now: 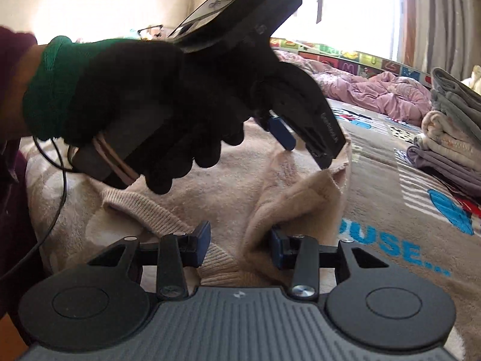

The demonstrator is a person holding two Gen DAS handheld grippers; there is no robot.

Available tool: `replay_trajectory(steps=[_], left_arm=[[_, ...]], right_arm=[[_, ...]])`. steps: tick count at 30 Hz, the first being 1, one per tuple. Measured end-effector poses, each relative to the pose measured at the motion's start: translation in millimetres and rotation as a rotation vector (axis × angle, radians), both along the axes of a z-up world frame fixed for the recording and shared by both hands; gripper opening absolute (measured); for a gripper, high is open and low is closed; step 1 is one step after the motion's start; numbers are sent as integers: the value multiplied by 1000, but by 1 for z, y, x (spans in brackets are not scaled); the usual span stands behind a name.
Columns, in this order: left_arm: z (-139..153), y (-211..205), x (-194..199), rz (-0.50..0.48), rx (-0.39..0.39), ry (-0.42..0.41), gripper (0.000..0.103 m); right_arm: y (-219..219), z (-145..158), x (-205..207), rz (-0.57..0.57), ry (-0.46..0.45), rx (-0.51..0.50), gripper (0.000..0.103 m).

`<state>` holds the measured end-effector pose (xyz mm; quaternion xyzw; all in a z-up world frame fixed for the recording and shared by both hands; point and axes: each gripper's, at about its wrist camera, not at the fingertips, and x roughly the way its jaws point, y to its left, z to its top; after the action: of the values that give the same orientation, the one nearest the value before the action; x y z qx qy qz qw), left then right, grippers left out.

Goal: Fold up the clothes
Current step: 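Open the left gripper and hold it above the folded sweater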

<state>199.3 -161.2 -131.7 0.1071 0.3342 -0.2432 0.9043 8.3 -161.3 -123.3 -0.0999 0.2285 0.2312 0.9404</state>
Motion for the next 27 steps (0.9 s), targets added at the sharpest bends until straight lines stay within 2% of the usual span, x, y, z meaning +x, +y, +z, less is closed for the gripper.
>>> replay_trajectory(steps=[4,6,8,11,14,16,19,21,23,24,27], left_arm=[[-5,-4,4,-18,35,19,51],[-6,-3,3,-28,40,18,51],[-7,-1,2,-37,41,16,52],[-1,9,5,-15,-25,41,53],[10,20,9,15,-112,59,53],[16,24,16,36,-158,64,52],[21,22,36,54,-207,82,52],[18,19,52,61,-245,111,51],[7,14,67,89,-226,155,50],[0,13,74,104,-210,175,45],[-10,16,80,121,-215,177,43]], right_arm=[[9,1,-7,43,-20,-92,46],[5,8,-17,36,-28,-71,46],[-6,19,-29,13,-76,-32,43],[-21,33,-44,-20,-149,21,43],[-15,33,-33,-19,-254,-16,43],[-8,27,-16,-18,-277,-57,43],[-9,18,8,-68,-233,13,43],[-10,8,23,-70,-113,37,43],[-13,-1,30,-83,-32,79,43],[-15,-4,31,-93,-8,105,44],[-18,-5,27,-98,29,154,46]])
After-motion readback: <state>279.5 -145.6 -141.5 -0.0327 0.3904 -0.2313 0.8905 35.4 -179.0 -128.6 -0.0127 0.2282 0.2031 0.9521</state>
